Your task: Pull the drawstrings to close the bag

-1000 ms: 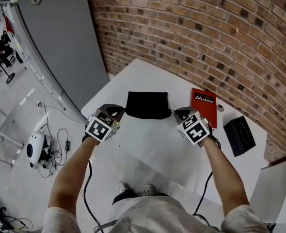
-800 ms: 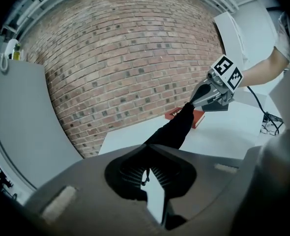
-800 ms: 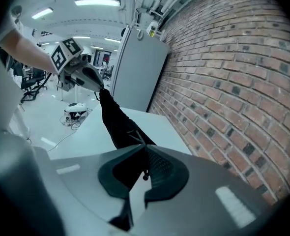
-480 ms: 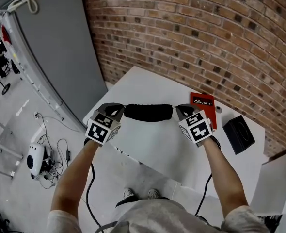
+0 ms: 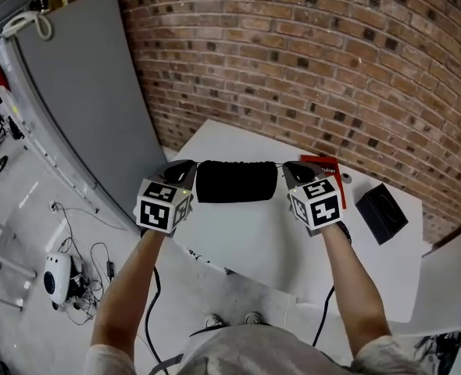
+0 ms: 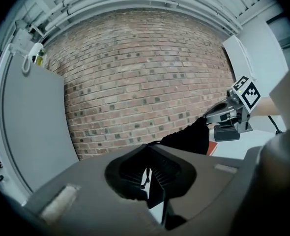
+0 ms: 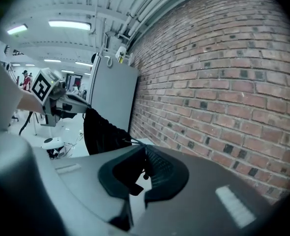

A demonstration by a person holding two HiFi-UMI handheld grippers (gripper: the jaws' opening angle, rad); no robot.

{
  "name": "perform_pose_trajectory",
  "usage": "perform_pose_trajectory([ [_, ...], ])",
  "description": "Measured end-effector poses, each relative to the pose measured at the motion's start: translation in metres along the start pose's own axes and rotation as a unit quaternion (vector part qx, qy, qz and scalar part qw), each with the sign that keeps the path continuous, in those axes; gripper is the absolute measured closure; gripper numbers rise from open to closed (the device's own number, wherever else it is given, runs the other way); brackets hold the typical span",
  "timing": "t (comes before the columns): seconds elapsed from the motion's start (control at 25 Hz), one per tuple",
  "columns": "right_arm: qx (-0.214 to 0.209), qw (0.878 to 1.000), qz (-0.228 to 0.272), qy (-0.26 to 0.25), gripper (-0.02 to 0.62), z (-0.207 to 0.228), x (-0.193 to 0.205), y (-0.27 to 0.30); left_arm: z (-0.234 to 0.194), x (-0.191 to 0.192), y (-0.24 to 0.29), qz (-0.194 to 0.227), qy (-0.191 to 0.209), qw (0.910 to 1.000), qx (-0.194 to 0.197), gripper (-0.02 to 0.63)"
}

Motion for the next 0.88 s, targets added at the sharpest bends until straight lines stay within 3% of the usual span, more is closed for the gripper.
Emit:
perform_pose_trajectory([
  [0.44, 0.038, 0.992, 0.077, 0.088, 0.592, 0.013, -0.039, -0.029, -0.013, -0.050, -0.020, 0.065, -0.019, 0.9976, -0.010, 0.594],
  [0.88, 0.064, 0.982, 0.114, 0.137, 0.592, 0.028, -0.043, -0.045, -0.028, -0.054, -0.037, 0.100, -0.077, 0.9917, -0.024, 0.597],
])
Point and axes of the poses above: the fingertips, and each gripper's own axes: y forward along the fingers, z to its right, x out of its underside, the point moved 1 cm from there along -y, backward along the fingers, and after that the axes turned 15 degrees about -z, right-handed, at the moved point
